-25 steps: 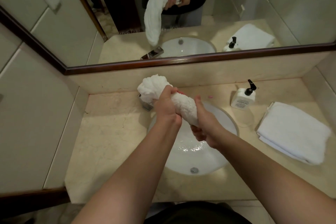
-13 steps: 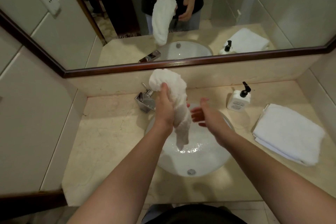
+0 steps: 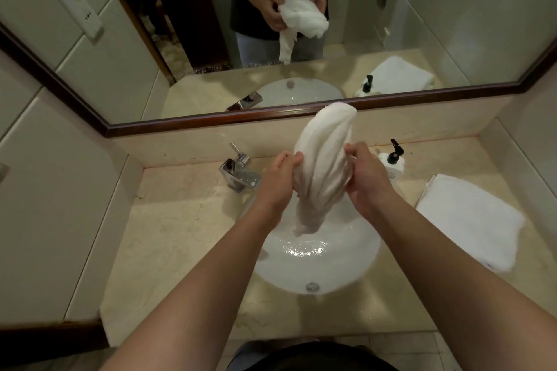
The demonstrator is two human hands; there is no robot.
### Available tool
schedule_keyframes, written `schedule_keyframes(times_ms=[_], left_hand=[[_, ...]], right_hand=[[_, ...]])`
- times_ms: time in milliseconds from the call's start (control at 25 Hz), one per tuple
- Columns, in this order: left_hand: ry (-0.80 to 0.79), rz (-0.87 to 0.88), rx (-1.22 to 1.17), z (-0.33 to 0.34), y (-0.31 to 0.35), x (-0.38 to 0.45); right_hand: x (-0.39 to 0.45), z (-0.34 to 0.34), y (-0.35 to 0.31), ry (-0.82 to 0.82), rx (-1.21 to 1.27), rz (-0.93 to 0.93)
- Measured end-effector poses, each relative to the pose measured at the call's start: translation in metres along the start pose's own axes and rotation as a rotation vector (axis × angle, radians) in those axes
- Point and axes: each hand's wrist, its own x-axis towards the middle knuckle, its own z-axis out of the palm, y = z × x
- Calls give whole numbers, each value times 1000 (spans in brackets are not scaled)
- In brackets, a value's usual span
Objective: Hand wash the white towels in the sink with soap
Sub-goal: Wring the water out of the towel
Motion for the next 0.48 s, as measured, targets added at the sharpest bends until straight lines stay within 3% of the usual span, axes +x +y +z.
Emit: schedule_keyframes(times_ms=[200,480], left_hand=[[-126,-13,-94,8,3,-12],[-71,-41,-265,-10,12,-10]], right_hand=[[-20,-1,-15,-98,116,114],[-66,9,-20,48,-83,-109]])
